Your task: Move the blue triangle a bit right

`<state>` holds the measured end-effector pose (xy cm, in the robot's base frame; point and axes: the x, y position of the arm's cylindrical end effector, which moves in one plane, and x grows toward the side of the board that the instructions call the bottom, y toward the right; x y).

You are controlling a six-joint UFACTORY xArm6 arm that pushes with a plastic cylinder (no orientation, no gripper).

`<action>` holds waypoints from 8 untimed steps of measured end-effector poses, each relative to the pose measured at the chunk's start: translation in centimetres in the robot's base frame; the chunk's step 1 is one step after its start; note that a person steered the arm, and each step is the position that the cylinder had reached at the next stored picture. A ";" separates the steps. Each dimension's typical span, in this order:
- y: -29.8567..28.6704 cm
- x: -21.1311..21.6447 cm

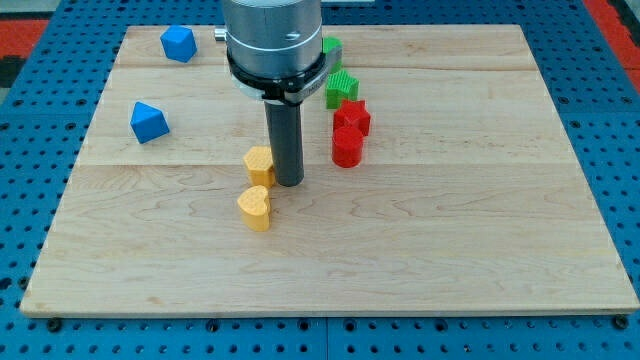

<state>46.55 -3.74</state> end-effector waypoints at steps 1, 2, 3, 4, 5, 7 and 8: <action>-0.3 -4.1; -5.2 -7.9; -9.7 -7.9; -12.5 -5.1; -17.1 -2.0; -23.5 -9.4; -16.3 -10.0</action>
<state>36.55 -20.07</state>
